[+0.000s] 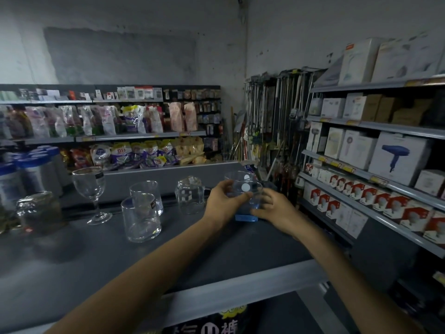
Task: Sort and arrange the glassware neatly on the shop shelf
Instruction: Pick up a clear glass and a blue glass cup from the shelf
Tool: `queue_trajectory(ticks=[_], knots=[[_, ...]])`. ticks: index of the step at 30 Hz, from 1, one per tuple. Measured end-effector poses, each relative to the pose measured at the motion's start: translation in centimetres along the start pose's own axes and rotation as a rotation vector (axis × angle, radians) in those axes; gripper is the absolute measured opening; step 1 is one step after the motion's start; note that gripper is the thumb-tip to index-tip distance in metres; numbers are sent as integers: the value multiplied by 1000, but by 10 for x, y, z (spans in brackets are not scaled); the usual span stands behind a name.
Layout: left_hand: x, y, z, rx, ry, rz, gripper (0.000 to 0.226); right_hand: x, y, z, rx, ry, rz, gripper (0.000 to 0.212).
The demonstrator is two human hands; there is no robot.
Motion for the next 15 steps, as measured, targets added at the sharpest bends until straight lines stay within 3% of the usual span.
queue_trajectory(ticks=[4, 8, 11, 15], knots=[[11, 19, 8, -58, 9, -57, 77, -9, 5, 23, 154, -29, 167, 63], [35, 69, 50, -90, -151, -152, 41, -32, -24, 74, 403, 157, 246, 53], [47, 127, 103, -74, -269, -229, 28, -60, -84, 107, 329, 289, 202, 46], [43, 231, 174, 40, -359, -428, 30, -105, -194, 136, 72, 390, 112, 39]])
Point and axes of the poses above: each hand's wrist, its own z-axis away from the middle knuckle, its own y-axis out of the back of the hand, x = y × z, the point moved 3 cm from there along -z, towards the middle knuckle, and after that the axes turned 9 degrees about -y, right-handed, at the moved point
